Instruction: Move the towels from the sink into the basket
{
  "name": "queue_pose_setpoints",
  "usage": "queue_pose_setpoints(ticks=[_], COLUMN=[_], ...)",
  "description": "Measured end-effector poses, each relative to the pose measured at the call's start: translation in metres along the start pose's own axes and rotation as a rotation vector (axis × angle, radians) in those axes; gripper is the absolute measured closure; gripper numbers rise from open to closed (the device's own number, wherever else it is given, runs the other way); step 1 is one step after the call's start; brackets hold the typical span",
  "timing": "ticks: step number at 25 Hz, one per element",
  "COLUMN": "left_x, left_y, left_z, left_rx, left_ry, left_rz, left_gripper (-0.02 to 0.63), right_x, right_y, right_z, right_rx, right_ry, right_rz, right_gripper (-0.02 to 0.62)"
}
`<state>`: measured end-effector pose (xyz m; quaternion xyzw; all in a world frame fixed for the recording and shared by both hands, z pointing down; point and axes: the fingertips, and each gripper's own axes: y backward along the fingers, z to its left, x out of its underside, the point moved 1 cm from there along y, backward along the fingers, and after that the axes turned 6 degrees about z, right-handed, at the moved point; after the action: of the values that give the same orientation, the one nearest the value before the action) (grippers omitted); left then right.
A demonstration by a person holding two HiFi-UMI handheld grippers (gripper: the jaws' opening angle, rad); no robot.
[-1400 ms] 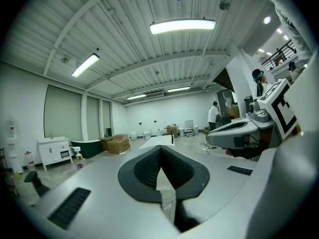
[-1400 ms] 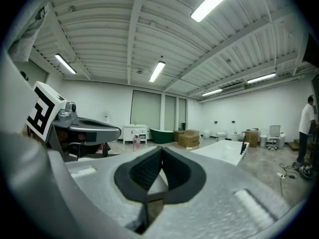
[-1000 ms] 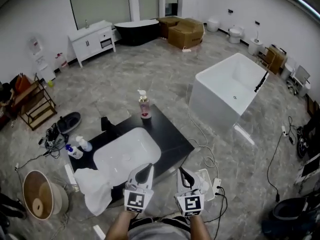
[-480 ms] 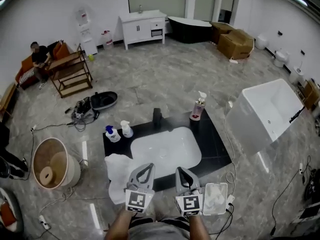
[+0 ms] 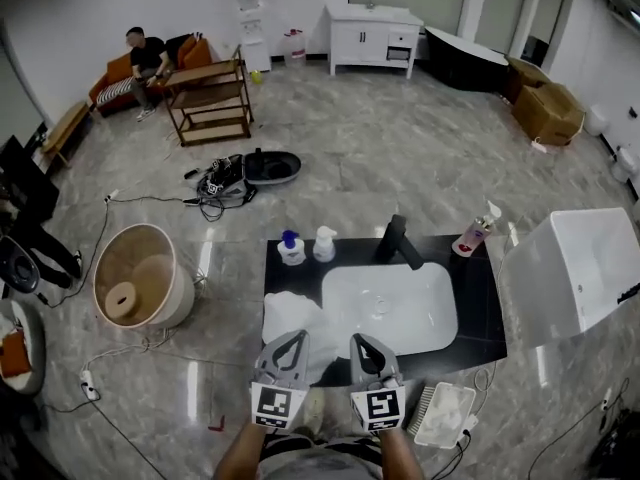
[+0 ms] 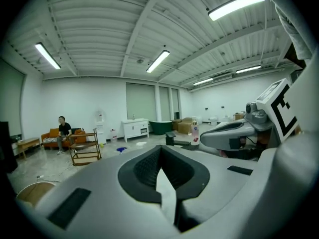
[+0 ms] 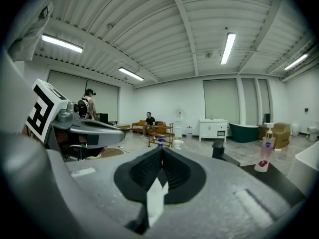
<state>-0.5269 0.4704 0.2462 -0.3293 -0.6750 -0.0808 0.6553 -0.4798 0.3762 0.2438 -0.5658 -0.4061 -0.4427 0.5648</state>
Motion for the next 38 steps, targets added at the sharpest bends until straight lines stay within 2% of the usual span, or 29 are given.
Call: queue_pose_setpoints(ticks=[5, 10, 12, 13, 16, 21, 24, 33, 38], left_x=[0.027, 0.059, 0.069, 0.073, 0.087, 0.106, 0.118, 0.145, 0.156], left_y=[0.019, 0.024, 0.025, 0.025, 0.027, 0.028, 0.025, 0.012, 0.008], left_z=[0.047, 0.080, 0.090, 0.095, 0.109, 0.128, 0.136, 0.153, 0.158], left_rx=[-0.074, -0.116, -0.131, -0.138, -0.158, -0.178, -0.183, -0.183, -0.185], left_ry=[0.059, 0.100, 0.113, 0.120, 0.139, 0.160, 0.174, 0.207, 0.214], left_rz=[0.060, 0.101, 0.114, 0.120, 0.139, 0.168, 0.188, 0.224, 0.243], left_gripper=[0.597, 0.597, 0.597, 0.597, 0.597, 0.597, 0.597, 0.597, 0.597], right_x=[0.001, 0.020, 0.031, 0.037, 0.058, 0.090, 0.109, 0.148, 0.159], right_y=[-0.042, -0.083, -0.100, -0.108, -0.131, -0.160, -0.173, -0.209, -0.212], right_z=[0.045, 0.073, 0.083, 0.088, 0.100, 0.109, 0.112, 0.121, 0.116], right_rx=[-0.111, -0.176, -0.210, -0.221, -0.240, -0.237, -0.237, -0.234, -0.206], right_ry=[0.004, 0.007, 0.001, 0.002, -0.001, -0.011, -0.010, 0.101, 0.130], right_rz=[0.069, 0.105, 0.143, 0.161, 0.224, 0.297, 0.352, 0.450, 0.512], right_gripper=[0.595, 0.594, 0.466, 0.446, 0.276, 0.091, 0.031, 0.018, 0.140])
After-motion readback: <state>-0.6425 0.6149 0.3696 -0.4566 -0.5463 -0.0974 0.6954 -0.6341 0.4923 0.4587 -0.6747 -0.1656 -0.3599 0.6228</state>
